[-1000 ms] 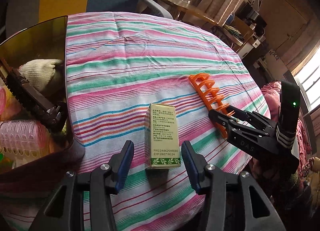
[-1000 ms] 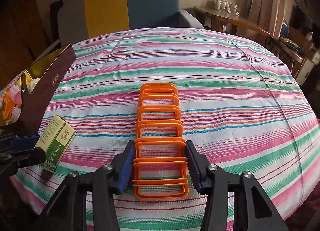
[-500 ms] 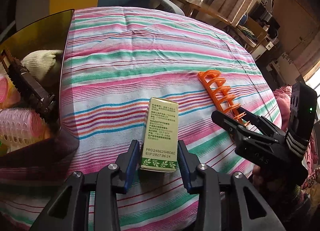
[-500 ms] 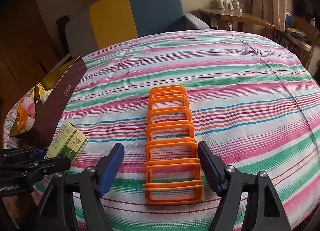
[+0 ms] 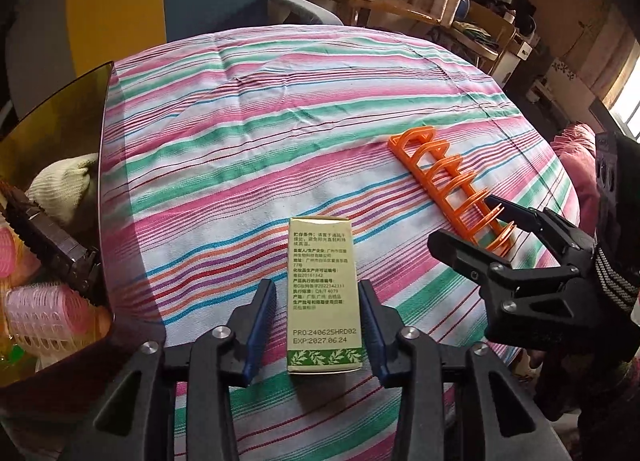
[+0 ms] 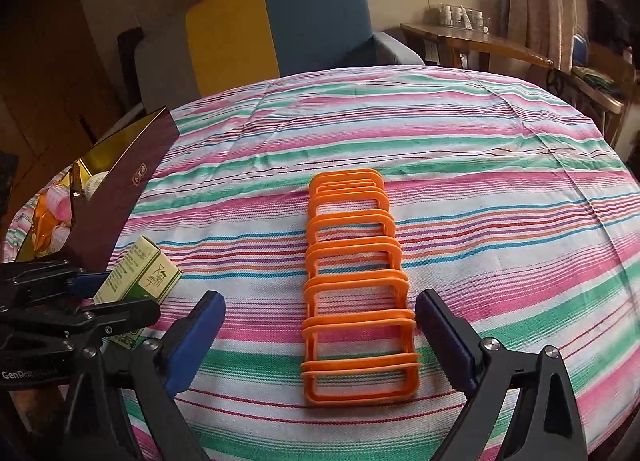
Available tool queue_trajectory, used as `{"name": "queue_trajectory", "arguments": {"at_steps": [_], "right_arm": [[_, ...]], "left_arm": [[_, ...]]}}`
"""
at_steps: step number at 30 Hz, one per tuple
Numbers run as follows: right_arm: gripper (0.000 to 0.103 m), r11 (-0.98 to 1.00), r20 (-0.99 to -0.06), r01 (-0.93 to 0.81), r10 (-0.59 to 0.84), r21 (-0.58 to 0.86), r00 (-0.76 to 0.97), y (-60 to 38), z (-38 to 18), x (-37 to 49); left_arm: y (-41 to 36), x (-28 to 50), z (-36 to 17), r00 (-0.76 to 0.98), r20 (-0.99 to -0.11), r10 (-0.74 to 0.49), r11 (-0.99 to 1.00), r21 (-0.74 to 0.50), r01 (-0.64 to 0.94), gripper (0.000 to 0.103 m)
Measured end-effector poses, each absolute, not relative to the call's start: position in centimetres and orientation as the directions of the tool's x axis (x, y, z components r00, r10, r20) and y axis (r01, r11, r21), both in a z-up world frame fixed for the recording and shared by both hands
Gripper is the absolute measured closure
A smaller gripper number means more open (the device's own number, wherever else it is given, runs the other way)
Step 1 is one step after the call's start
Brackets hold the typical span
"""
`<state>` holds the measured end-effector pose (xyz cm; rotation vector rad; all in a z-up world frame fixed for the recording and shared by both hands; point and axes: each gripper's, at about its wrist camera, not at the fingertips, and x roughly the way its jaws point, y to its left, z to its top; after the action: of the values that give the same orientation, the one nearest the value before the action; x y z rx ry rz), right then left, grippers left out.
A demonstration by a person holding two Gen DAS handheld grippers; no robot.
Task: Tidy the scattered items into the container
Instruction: 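Lift green box and orange rack and carry toward gold tray with both grippers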
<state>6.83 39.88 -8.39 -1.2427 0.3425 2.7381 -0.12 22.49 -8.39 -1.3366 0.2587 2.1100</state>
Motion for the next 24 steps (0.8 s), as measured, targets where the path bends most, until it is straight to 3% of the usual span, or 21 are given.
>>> {"name": "queue_trajectory", "arguments": {"at_steps": [2, 5, 7, 8, 12, 18, 24], "right_arm": [[0.009, -0.967, -0.760, -0.213, 0.034, 0.139, -0.650, 40.0, -8.3, 7.0], [0.029, -0.965, -0.769, -0.246, 0.094, 0.085, -0.633, 40.2, -8.2, 7.2], [0.048, -0.960, -0.770, -0.271, 0.123, 0.067, -0.626, 40.7, -8.1, 7.3], [0.050, -0.959, -0.770, -0.277, 0.131, 0.061, -0.624, 40.9, -8.0, 7.4], [0.051, -0.962, -0.773, -0.269, 0.145, 0.034, -0.618, 40.9, -8.0, 7.3], [0.049, -0.964, -0.771, -0.260, 0.121, 0.060, -0.626, 41.2, -8.1, 7.5], [0.027, -0.962, -0.761, -0.249, 0.078, 0.112, -0.644, 40.8, -8.3, 7.2]], "left_arm": [[22.1, 0.1, -8.4, -0.306, -0.865, 0.398, -0.794, -0.158, -0.587, 0.071], [21.4, 0.2, -8.4, -0.297, -0.859, 0.417, -0.803, -0.196, -0.563, 0.071], [21.1, 0.2, -8.4, -0.292, -0.856, 0.427, -0.804, -0.213, -0.555, 0.071], [21.0, 0.2, -8.3, -0.284, -0.853, 0.438, -0.803, -0.229, -0.549, 0.071], [20.5, -0.5, -8.2, -0.236, -0.838, 0.491, -0.792, -0.317, -0.522, 0.065], [21.1, -0.2, -8.2, -0.252, -0.848, 0.466, -0.786, -0.267, -0.557, 0.065], [22.0, -0.1, -8.3, -0.286, -0.861, 0.422, -0.788, -0.192, -0.585, 0.063]]}}
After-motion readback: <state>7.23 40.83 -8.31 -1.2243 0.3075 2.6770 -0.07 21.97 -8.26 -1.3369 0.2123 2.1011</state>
